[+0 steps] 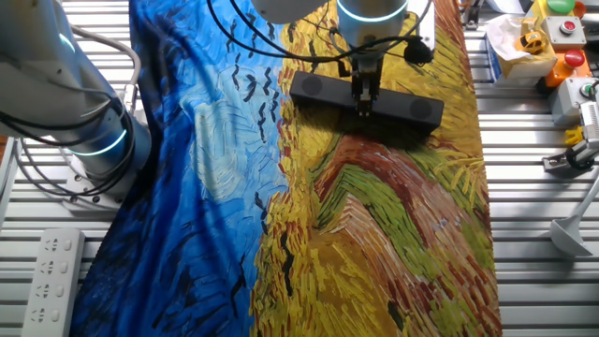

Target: Turn the knob to increase the volume of the speaker

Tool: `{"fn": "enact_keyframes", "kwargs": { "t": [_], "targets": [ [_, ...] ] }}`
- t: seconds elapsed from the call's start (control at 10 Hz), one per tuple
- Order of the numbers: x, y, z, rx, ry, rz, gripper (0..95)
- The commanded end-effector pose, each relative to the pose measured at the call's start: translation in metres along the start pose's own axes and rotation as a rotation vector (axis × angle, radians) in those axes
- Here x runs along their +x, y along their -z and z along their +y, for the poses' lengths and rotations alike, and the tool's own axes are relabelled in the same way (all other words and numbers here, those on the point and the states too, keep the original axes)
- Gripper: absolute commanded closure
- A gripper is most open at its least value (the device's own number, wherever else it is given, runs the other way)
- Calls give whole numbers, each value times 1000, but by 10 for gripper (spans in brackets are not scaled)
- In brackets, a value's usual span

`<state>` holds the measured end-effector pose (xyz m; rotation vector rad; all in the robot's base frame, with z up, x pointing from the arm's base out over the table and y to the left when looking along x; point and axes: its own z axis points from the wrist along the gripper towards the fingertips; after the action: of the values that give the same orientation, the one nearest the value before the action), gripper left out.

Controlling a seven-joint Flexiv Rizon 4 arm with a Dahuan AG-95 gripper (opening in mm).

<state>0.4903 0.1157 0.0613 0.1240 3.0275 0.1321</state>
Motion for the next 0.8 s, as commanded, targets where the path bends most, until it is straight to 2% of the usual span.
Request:
{"fn": "enact_keyframes", "kwargs": {
  "t": [0.1,0.3,0.4,0.6,0.7,0.8],
  "targets": [
    [2,2,0,85,569,9,380],
    [2,3,0,73,948,5,380],
    [2,3,0,51,1131,-13,380],
    [1,7,0,46,1334,-36,380],
    [1,11,1,62,1429,-40,380],
    [1,12,1,70,1481,-40,380]
  ]
}}
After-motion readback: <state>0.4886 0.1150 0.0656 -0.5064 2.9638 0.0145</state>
